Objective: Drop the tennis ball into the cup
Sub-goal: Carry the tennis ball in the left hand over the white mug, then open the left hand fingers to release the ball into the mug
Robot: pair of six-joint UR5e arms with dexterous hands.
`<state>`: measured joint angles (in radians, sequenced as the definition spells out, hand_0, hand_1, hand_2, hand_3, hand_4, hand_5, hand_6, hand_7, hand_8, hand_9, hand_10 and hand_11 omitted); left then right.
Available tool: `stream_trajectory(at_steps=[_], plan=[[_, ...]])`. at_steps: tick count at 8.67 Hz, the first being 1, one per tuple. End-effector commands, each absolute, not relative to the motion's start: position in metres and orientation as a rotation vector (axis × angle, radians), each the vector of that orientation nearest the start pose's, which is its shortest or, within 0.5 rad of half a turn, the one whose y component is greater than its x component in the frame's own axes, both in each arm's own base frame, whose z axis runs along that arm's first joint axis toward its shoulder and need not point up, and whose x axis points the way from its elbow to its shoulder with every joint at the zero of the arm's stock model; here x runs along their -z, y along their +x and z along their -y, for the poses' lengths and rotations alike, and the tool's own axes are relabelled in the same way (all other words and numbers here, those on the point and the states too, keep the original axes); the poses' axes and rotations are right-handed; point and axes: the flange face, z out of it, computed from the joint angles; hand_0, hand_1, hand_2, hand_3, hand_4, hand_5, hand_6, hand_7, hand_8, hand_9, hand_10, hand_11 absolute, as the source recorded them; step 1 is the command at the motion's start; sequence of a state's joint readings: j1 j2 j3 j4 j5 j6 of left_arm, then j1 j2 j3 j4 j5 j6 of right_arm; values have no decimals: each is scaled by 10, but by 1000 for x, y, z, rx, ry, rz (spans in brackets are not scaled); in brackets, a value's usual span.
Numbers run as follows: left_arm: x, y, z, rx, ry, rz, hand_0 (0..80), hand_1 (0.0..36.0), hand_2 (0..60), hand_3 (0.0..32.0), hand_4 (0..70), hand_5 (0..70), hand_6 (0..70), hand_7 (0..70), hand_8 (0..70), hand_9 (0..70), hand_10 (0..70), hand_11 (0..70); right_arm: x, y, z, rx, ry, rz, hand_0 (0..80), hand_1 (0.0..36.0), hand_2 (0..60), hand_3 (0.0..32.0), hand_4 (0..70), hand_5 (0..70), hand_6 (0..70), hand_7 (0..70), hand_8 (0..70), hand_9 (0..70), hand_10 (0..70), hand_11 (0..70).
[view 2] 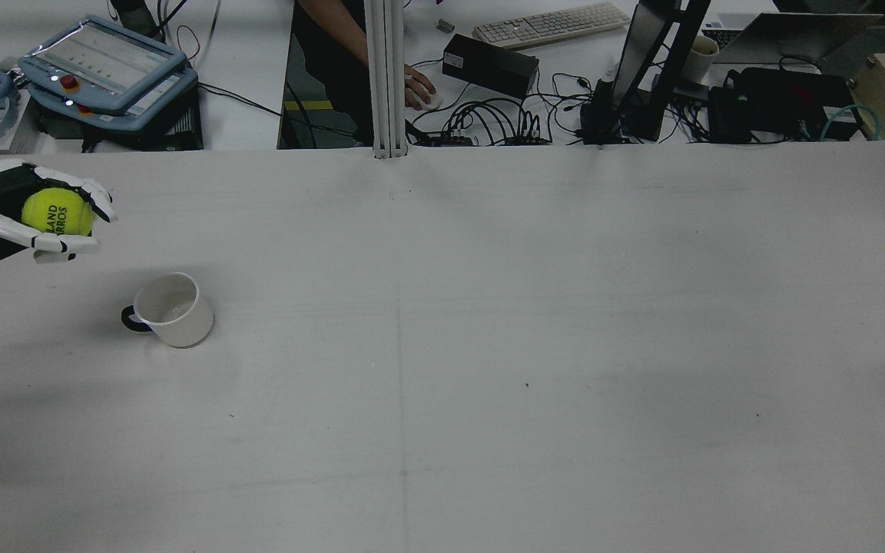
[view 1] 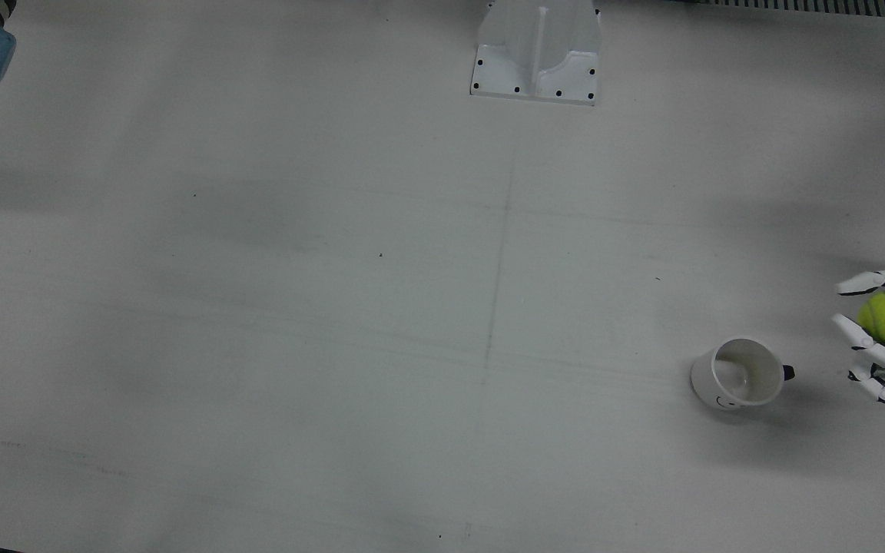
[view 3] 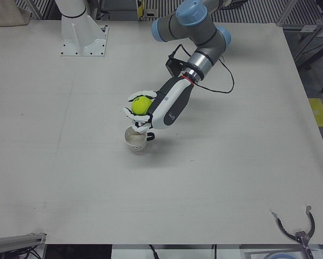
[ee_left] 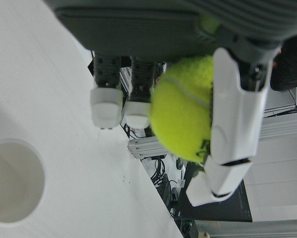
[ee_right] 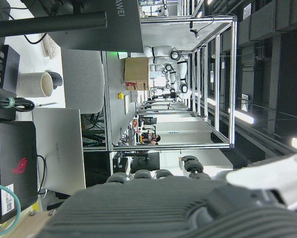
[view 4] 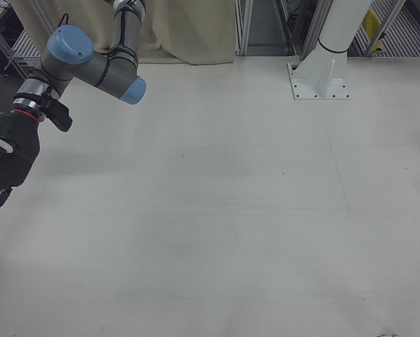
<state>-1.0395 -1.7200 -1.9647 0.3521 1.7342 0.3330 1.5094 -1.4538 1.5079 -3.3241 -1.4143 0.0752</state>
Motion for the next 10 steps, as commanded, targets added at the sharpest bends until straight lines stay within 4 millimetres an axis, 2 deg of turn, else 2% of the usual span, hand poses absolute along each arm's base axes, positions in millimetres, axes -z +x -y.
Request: stream_trajectory(at_steps=[1,2,3,8,10], plan=[[-441,200,500,1388,-397,-1980,609,360,600,0,656,238,335,700,653,700,700,700,-674,116,535,2269,-41,-2005,0,0,0,0,0,0,0,0,0,0,0,0],[-429,211,503,1376,-412,-1976,615,360,600,0,652,236,332,700,648,700,700,700,-675,116,534,2270,-41,-2003,0,0,0,0,0,0,0,0,0,0,0,0],[-428,214,505,1377,-413,-1973,613,360,600,0,654,236,331,700,645,700,700,700,-674,116,535,2269,-41,-2005,0,0,0,0,0,0,0,0,0,0,0,0],[-449,211,510,1403,-410,-1958,634,360,600,0,634,234,322,700,636,700,700,700,-674,116,535,2269,-41,-2005,0,0,0,0,0,0,0,0,0,0,0,0],[-449,212,510,1401,-411,-1959,637,360,600,0,629,232,319,700,629,700,700,700,-674,116,534,2269,-41,-2005,0,0,0,0,0,0,0,0,0,0,0,0]])
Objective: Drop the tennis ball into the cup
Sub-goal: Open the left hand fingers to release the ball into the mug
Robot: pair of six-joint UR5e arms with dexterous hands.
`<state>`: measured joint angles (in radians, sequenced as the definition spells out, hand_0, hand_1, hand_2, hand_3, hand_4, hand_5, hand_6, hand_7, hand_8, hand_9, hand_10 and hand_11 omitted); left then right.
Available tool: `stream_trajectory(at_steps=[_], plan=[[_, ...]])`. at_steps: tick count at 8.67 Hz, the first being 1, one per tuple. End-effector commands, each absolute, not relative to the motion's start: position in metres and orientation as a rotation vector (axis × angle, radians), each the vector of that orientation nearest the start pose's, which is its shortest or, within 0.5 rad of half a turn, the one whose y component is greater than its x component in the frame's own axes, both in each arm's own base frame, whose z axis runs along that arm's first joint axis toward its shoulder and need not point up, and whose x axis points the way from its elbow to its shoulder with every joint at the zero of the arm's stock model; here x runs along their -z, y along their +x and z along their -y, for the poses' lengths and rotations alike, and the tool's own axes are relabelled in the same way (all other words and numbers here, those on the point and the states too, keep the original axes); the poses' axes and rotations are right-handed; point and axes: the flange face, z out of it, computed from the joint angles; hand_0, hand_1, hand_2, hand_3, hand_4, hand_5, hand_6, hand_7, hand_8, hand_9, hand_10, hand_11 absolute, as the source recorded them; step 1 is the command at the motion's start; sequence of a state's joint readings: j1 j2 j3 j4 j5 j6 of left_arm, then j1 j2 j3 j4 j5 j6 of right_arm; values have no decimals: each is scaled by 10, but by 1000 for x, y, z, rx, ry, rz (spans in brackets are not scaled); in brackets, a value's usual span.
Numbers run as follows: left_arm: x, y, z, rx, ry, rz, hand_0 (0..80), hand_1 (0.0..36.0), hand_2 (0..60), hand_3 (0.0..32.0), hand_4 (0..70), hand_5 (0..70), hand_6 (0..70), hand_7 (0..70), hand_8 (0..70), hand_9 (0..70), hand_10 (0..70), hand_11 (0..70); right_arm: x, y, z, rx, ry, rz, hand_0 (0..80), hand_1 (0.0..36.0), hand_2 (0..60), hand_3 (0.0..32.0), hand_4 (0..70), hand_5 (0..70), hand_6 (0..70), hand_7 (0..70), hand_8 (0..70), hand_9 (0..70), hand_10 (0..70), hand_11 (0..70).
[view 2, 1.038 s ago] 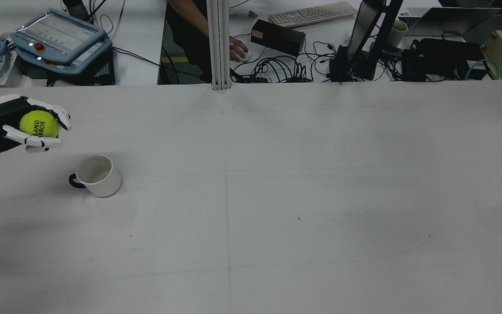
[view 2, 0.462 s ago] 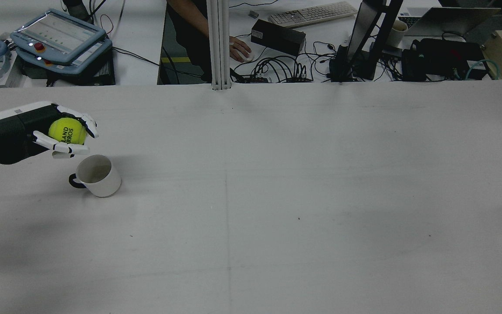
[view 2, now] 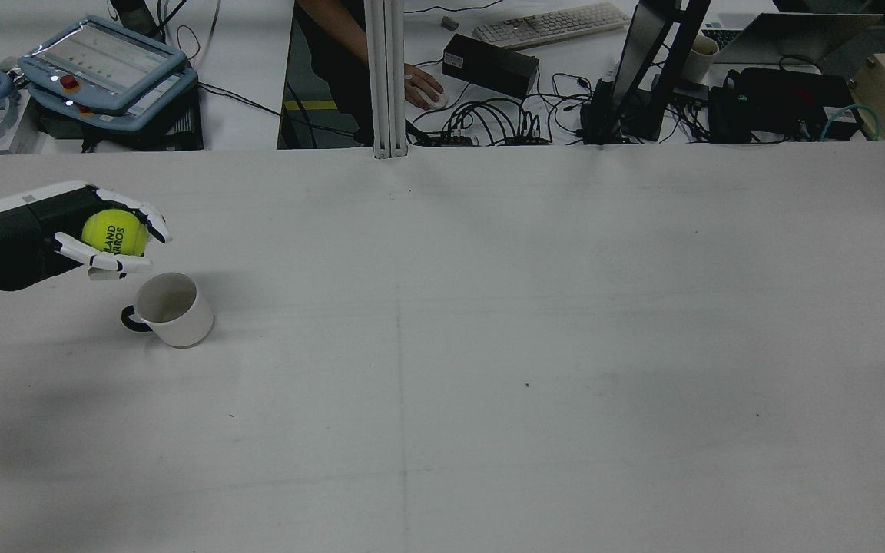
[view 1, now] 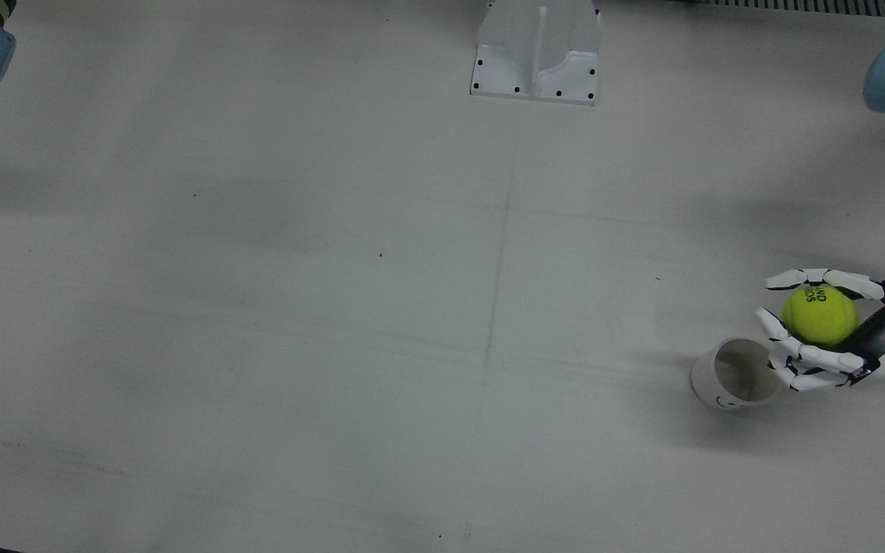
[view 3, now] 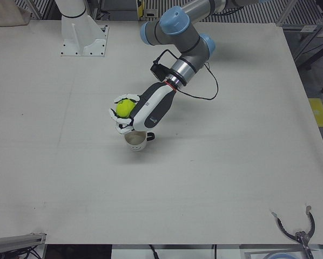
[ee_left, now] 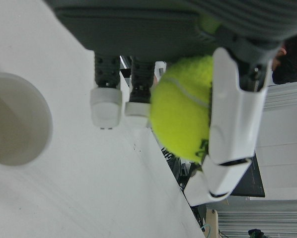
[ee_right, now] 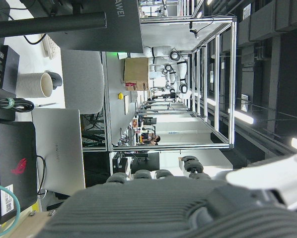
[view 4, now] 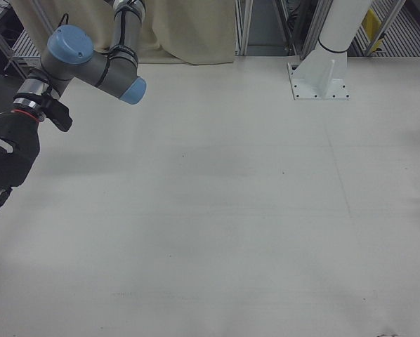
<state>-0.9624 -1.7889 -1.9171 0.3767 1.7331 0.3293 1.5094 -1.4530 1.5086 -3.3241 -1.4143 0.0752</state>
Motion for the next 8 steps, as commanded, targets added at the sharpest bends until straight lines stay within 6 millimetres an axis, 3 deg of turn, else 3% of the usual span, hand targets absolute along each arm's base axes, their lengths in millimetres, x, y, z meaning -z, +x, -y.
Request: stream_trajectory(at_steps=[1,2,3,4,6,8], plan=[[-448,211,510,1400,-410,-1961,744,360,600,0,542,215,268,646,545,700,585,700,-675,116,534,2270,-41,-2003,0,0,0,0,0,0,0,0,0,0,0,0],[-447,211,510,1397,-411,-1963,800,360,600,0,403,181,190,459,382,556,412,607,-674,116,534,2269,-41,-2005,0,0,0,0,0,0,0,0,0,0,0,0],[-447,211,510,1396,-411,-1964,800,360,544,0,307,145,120,256,198,305,227,364,-674,116,535,2267,-41,-2007,0,0,0,0,0,0,0,0,0,0,0,0],[-447,211,511,1389,-410,-1974,800,360,521,0,258,137,95,184,133,207,155,264,-674,116,535,2267,-41,-2007,0,0,0,0,0,0,0,0,0,0,0,0],[-452,211,512,1383,-413,-1977,800,360,528,0,211,125,66,100,67,107,50,112,-674,116,534,2269,-41,-2005,0,0,0,0,0,0,0,0,0,0,0,0],[-459,207,512,1390,-408,-1977,800,360,540,0,197,123,59,76,56,87,31,84,-674,116,535,2269,-41,-2005,0,0,0,0,0,0,0,0,0,0,0,0]])
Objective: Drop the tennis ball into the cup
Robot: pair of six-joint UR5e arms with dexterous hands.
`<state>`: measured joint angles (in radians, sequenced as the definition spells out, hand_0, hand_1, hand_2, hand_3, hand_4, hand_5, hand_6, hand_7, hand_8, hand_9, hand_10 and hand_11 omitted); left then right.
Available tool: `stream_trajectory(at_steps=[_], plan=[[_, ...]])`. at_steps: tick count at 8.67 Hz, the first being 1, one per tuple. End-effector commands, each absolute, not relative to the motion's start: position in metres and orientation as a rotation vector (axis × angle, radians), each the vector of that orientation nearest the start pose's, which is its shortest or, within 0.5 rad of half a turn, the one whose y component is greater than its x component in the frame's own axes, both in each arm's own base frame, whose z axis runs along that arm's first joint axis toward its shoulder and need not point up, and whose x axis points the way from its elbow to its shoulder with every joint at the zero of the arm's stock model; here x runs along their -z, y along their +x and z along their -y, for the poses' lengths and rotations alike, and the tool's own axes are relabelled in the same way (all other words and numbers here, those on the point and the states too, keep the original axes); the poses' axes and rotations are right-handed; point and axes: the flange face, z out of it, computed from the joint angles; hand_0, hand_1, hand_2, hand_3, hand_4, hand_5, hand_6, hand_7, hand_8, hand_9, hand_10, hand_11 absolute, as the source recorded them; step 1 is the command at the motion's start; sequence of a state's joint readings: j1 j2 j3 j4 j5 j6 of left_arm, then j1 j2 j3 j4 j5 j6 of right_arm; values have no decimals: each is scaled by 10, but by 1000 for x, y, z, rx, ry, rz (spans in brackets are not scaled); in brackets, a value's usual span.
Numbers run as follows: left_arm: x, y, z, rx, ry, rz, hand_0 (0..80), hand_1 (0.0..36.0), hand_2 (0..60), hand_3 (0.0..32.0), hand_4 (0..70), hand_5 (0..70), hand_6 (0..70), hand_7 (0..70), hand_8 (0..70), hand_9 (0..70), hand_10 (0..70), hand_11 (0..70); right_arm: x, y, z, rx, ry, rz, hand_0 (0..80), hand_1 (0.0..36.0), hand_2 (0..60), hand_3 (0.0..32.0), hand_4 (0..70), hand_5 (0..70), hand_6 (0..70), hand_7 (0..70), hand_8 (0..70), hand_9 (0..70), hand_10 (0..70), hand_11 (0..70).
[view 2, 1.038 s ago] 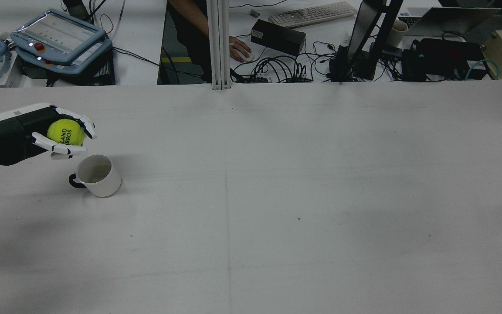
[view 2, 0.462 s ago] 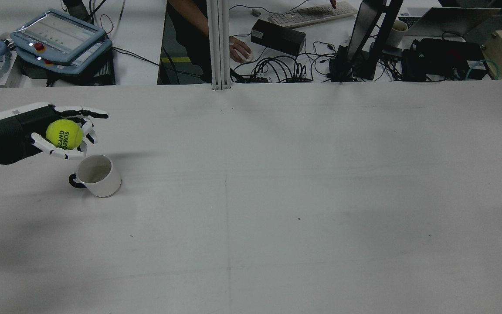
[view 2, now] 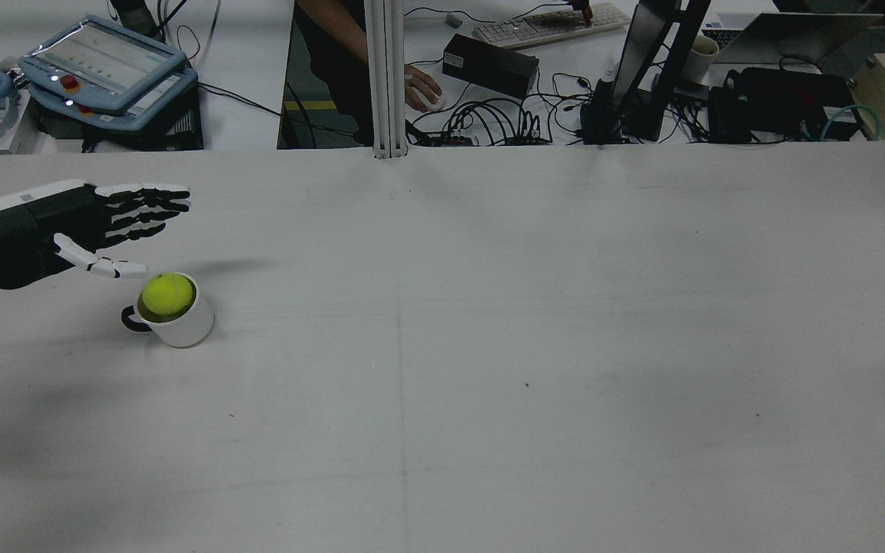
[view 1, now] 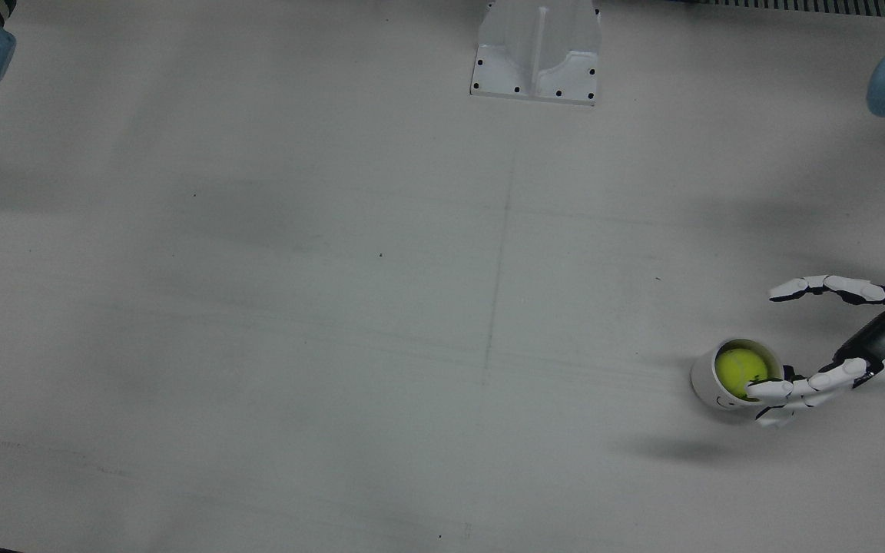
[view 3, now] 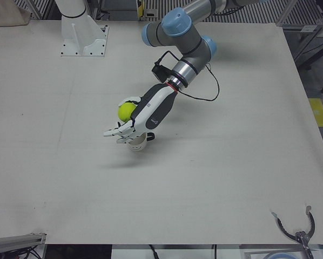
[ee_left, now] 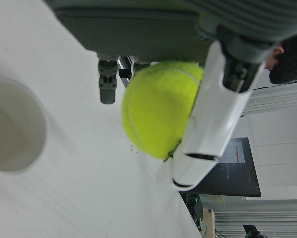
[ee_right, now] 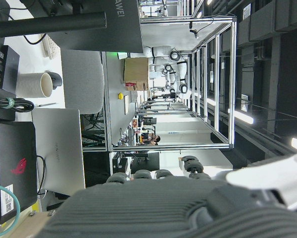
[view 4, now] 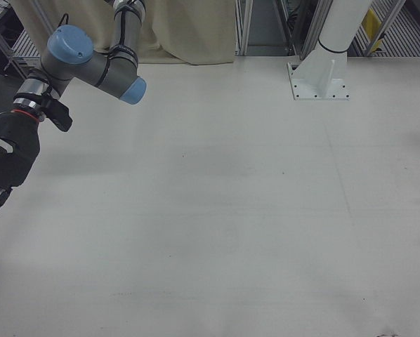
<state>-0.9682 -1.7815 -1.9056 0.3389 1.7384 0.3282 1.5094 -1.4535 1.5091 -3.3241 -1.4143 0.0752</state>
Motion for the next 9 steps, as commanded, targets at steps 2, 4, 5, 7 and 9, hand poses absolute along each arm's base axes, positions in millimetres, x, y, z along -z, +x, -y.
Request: stream_trajectory(at_steps=[2,4,5,7,9], plan=[[-470,203,507,1395,-407,-1973,800,360,554,0,196,124,60,76,54,84,36,93,-674,116,534,2269,-41,-2005,0,0,0,0,0,0,0,0,0,0,0,0],[-463,165,520,1427,-352,-2020,800,360,588,0,199,122,60,80,49,78,39,96,-675,116,534,2270,-41,-2003,0,0,0,0,0,0,0,0,0,0,0,0],[-459,119,533,1475,-263,-2056,800,360,600,0,180,118,54,62,29,51,36,92,-674,116,535,2269,-41,-2005,0,0,0,0,0,0,0,0,0,0,0,0],[-452,33,550,1574,-105,-2080,657,360,425,0,91,98,31,0,0,3,26,73,-674,116,535,2267,-41,-2007,0,0,0,0,0,0,0,0,0,0,0,0],[-456,-17,551,1626,-18,-2062,589,341,299,0,0,80,0,0,0,0,0,0,-674,116,535,2269,-41,-2005,0,0,0,0,0,0,0,0,0,0,0,0]])
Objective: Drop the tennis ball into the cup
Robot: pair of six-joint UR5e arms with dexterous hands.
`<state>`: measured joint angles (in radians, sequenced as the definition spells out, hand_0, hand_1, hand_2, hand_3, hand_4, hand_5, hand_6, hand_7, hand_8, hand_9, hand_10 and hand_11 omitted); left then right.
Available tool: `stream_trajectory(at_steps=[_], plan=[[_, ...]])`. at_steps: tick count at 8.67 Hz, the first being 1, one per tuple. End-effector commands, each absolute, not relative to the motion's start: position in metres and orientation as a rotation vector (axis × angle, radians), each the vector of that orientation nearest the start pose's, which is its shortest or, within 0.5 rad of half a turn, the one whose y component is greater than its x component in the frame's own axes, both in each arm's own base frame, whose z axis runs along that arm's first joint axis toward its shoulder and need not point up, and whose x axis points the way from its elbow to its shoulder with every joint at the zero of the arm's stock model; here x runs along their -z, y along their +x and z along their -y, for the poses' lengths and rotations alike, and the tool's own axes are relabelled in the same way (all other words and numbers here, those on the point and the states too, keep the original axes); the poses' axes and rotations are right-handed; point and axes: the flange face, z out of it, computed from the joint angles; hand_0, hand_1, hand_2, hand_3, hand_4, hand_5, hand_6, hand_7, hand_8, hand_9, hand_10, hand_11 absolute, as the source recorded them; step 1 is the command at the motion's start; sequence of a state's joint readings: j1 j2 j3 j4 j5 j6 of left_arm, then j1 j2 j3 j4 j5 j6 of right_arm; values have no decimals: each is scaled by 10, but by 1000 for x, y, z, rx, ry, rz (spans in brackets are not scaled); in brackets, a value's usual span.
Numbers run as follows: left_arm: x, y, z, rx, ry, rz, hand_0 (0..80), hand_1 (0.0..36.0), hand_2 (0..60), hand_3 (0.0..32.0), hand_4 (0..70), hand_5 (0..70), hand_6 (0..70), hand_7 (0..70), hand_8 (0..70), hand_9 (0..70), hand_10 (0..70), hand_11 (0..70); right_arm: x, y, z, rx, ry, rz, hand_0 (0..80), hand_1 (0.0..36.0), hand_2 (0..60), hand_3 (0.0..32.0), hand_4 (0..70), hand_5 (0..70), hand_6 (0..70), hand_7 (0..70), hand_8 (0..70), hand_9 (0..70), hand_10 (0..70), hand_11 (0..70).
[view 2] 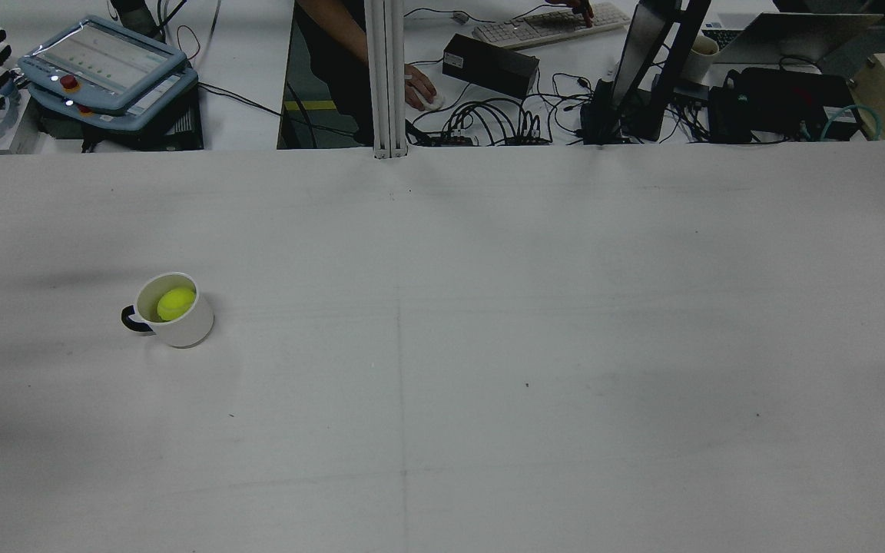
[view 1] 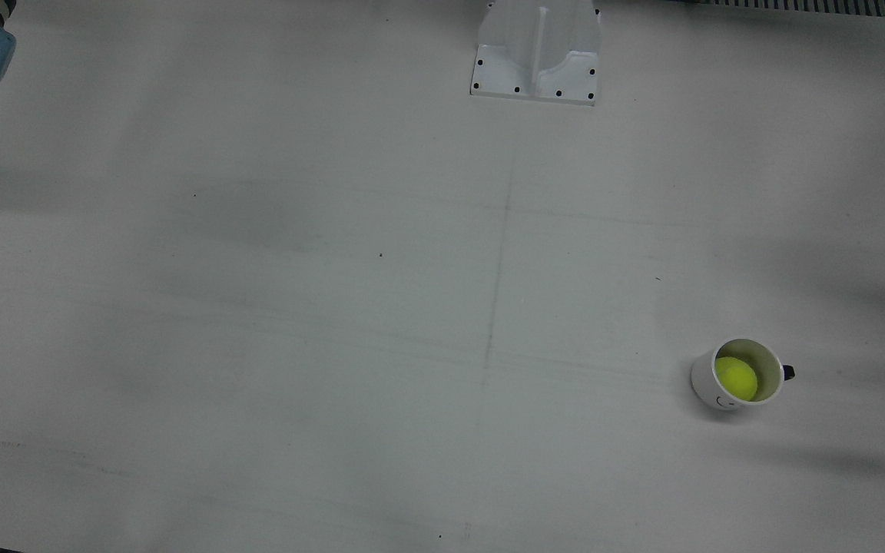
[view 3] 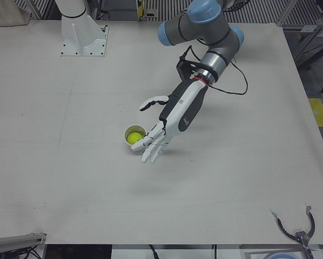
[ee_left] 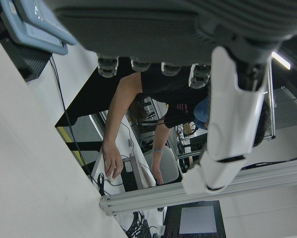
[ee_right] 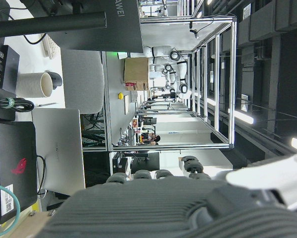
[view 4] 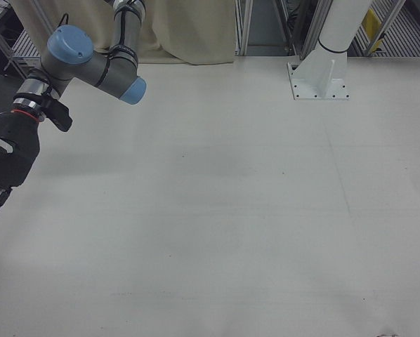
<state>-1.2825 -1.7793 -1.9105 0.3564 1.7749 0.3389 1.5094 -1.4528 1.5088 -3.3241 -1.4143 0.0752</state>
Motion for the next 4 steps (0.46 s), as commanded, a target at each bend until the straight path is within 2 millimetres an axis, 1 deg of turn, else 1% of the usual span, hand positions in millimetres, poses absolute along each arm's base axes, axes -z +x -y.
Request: stream_trajectory(at_steps=[1,2,4], plan=[[-458,-26,549,1647,-5,-2056,559,323,316,0,0,72,0,0,0,0,0,0,-674,116,534,2269,-41,-2005,0,0,0,0,0,0,0,0,0,0,0,0],[-459,-34,547,1670,6,-2046,540,309,326,0,0,64,0,0,0,0,0,0,-674,116,535,2267,-41,-2007,0,0,0,0,0,0,0,0,0,0,0,0],[-457,-34,543,1672,5,-2046,524,303,358,0,0,60,0,0,0,0,0,0,-674,116,535,2267,-41,-2007,0,0,0,0,0,0,0,0,0,0,0,0]])
